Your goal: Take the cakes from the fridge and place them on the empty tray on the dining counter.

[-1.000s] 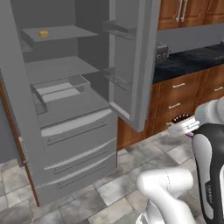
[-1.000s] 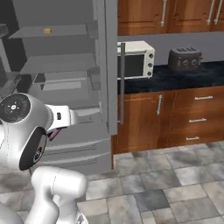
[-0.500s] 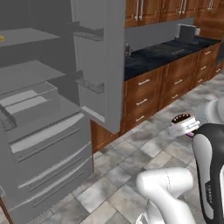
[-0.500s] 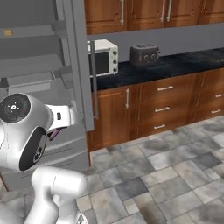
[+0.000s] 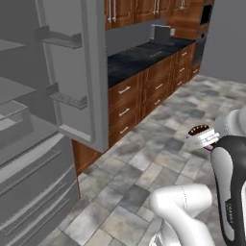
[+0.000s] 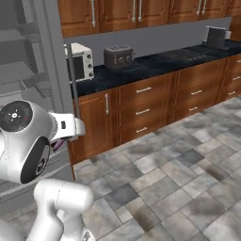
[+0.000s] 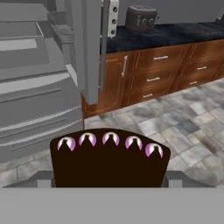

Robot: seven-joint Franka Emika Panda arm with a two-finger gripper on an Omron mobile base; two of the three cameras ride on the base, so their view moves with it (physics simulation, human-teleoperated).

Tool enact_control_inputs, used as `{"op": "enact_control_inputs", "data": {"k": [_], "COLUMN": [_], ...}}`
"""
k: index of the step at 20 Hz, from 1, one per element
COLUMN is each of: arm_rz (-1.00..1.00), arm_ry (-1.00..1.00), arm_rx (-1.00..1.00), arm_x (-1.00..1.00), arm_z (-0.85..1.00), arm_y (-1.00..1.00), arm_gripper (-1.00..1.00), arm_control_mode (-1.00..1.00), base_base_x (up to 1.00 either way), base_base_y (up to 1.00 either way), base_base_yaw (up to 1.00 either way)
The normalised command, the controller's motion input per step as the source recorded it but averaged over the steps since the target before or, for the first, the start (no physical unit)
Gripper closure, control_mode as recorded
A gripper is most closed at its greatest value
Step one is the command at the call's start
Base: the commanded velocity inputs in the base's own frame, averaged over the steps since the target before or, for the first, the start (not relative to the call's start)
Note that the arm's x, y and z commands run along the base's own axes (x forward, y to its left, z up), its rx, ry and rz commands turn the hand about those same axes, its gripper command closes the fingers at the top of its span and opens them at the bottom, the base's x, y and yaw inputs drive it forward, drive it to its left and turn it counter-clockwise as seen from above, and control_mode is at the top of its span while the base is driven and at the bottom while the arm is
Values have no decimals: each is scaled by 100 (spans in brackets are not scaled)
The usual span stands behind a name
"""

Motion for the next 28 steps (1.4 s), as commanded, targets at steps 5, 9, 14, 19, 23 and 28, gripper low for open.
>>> {"op": "enact_control_inputs", "data": {"k": [5, 9, 14, 19, 23, 28], "arm_rz": [0, 0, 0, 0, 0, 0], "arm_ry": [0, 0, 0, 0, 0, 0], "arm_rx": [0, 0, 0, 0, 0, 0], "arm_x": [0, 0, 0, 0, 0, 0], "arm_z": [0, 0, 0, 0, 0, 0], "arm_y": [0, 0, 0, 0, 0, 0], "arm_gripper": [100, 100, 100, 100, 100, 100], "arm_control_mode": [100, 100, 100, 100, 100, 100], "base_base_x": [-18, -12, -12, -16, -19, -17], "base_base_y": [0, 0, 0, 0, 0, 0], "base_base_yaw": [-37, -39, -40, -37, -35, -35]}}
